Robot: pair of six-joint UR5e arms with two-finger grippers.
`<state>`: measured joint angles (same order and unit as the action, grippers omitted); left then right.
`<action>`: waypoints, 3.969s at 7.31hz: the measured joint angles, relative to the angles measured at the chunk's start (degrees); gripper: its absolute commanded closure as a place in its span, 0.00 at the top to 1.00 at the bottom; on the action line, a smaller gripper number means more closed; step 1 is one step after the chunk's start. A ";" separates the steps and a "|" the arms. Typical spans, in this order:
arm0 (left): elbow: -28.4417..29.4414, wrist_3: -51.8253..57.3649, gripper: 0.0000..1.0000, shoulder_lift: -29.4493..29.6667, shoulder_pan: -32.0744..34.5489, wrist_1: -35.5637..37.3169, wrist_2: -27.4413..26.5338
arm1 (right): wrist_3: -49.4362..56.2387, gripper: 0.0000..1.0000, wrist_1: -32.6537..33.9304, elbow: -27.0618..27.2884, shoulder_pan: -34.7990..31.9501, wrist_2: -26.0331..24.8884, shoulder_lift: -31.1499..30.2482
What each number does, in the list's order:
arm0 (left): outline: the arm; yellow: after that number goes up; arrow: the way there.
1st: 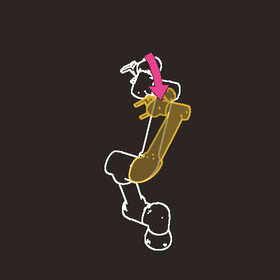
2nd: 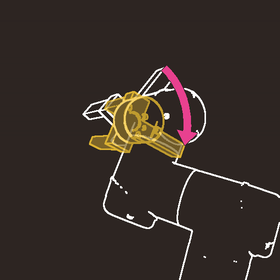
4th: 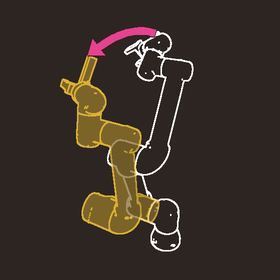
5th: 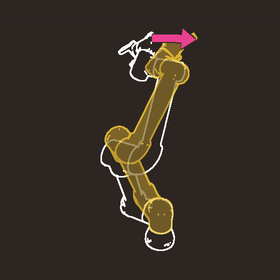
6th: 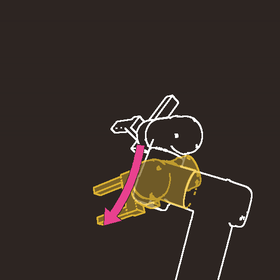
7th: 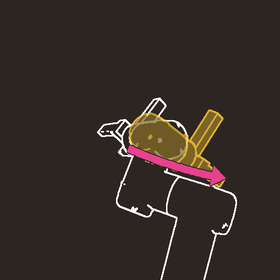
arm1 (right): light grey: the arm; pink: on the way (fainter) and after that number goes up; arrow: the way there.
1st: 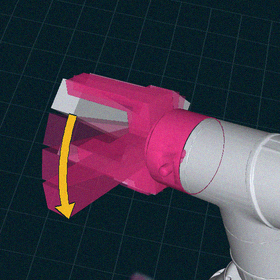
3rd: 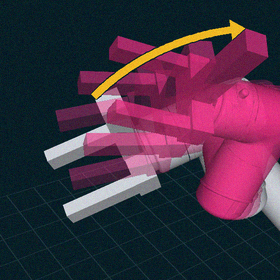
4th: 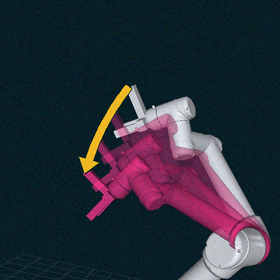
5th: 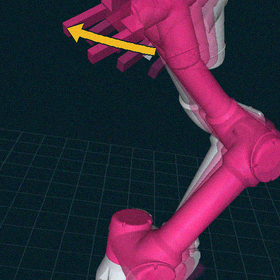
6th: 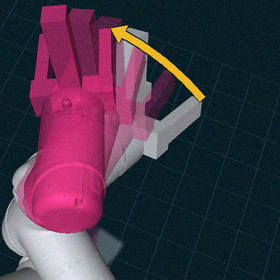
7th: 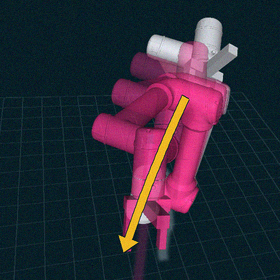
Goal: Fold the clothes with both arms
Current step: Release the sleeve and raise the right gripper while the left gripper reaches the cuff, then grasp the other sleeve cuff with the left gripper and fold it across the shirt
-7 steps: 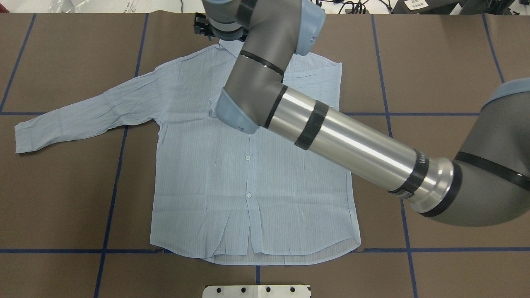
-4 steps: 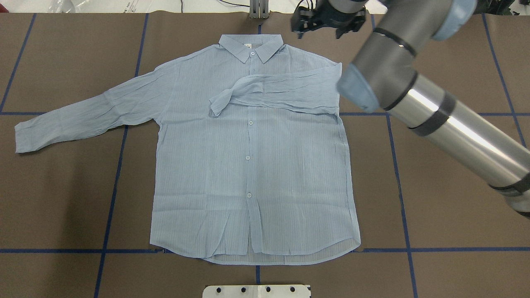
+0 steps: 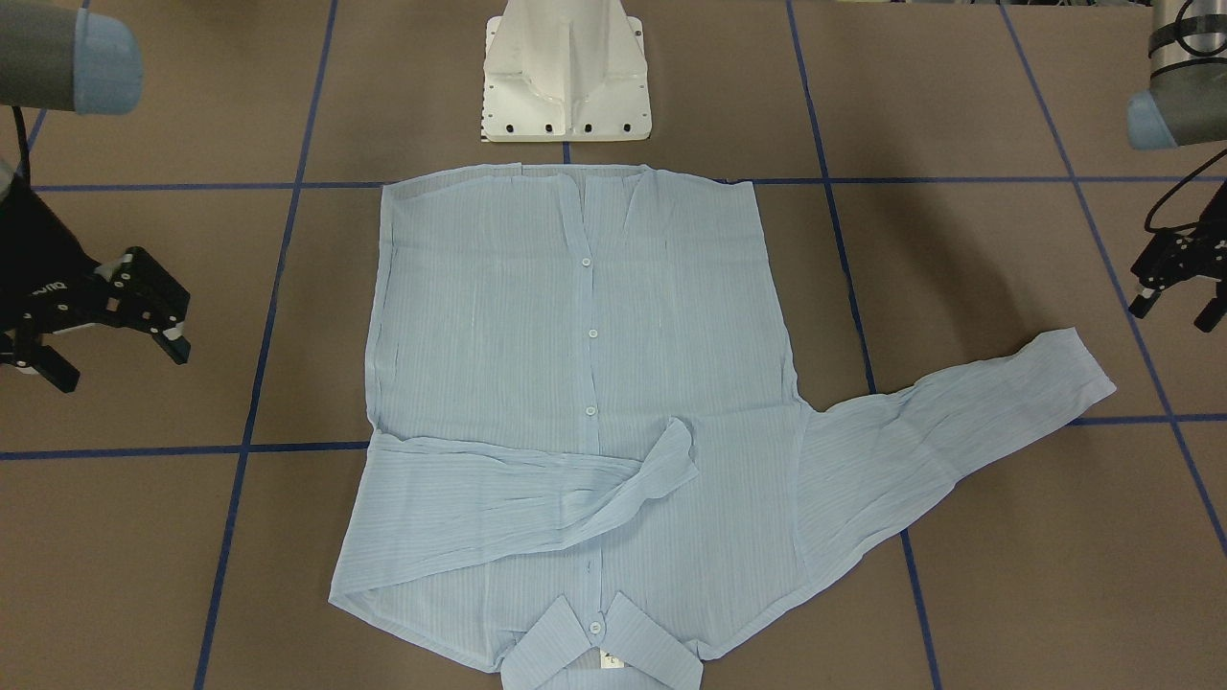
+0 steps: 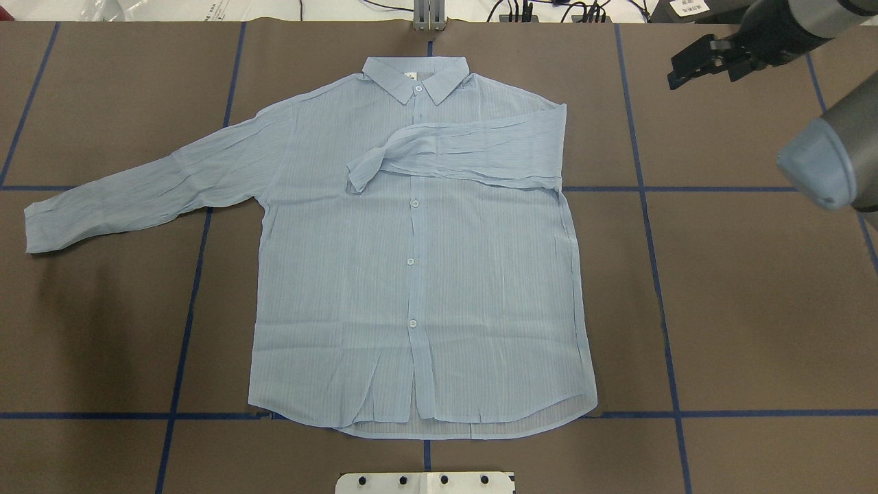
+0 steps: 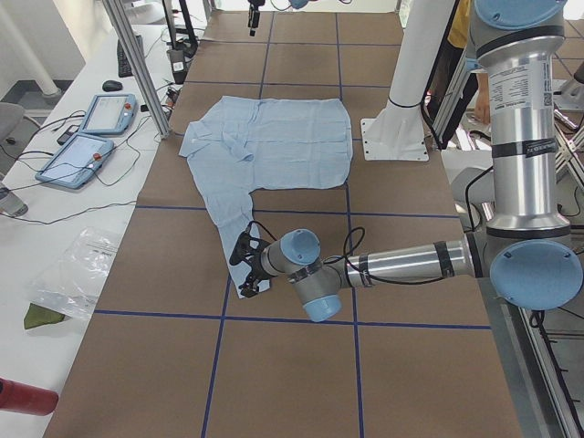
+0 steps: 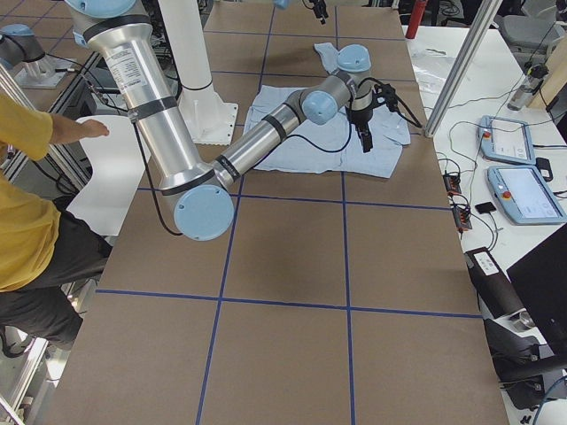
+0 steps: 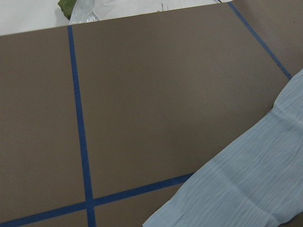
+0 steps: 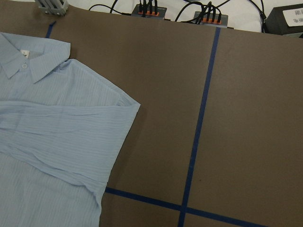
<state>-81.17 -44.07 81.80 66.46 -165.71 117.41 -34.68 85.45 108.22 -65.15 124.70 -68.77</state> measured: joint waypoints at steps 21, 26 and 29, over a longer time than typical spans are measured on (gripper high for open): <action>6.59 -7.90 0.15 0.48 -12.41 -5.68 -6.34 | 0.67 1.00 -0.30 2.34 -1.02 -0.23 -4.14; 6.28 -6.82 0.00 0.42 -12.15 -5.61 -6.45 | 0.67 1.00 -0.37 2.41 -0.97 -0.03 -4.27; 4.54 1.87 0.00 1.06 -8.34 -5.58 -5.64 | 0.46 1.00 -0.37 2.49 -0.95 0.09 -4.35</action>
<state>-76.63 -42.20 82.87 58.11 -171.29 111.77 -34.22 85.08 110.71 -66.09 124.79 -73.12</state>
